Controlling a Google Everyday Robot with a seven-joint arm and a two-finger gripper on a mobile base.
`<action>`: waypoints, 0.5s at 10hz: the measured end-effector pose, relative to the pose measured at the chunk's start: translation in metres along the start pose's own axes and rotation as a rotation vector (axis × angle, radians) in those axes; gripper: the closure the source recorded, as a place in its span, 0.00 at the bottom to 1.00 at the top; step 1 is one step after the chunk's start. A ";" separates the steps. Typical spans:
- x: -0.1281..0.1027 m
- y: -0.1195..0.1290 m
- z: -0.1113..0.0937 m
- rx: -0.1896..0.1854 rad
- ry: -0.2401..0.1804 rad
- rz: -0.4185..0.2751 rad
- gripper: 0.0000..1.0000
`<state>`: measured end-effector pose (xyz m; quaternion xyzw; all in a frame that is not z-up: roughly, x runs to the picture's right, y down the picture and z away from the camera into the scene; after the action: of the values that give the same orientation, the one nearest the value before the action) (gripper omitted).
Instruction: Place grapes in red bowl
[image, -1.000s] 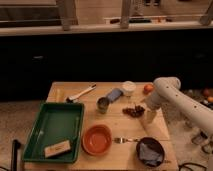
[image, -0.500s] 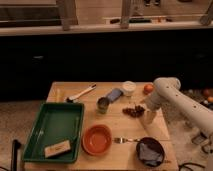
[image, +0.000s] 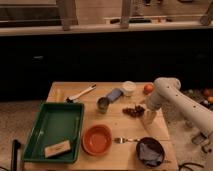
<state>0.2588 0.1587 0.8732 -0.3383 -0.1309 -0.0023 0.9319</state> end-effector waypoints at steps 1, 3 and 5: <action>0.000 0.000 0.000 -0.002 -0.004 -0.001 0.20; 0.000 0.001 0.000 -0.009 -0.012 -0.002 0.20; 0.000 0.002 0.001 -0.015 -0.019 -0.005 0.20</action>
<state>0.2590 0.1607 0.8723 -0.3449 -0.1407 -0.0025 0.9280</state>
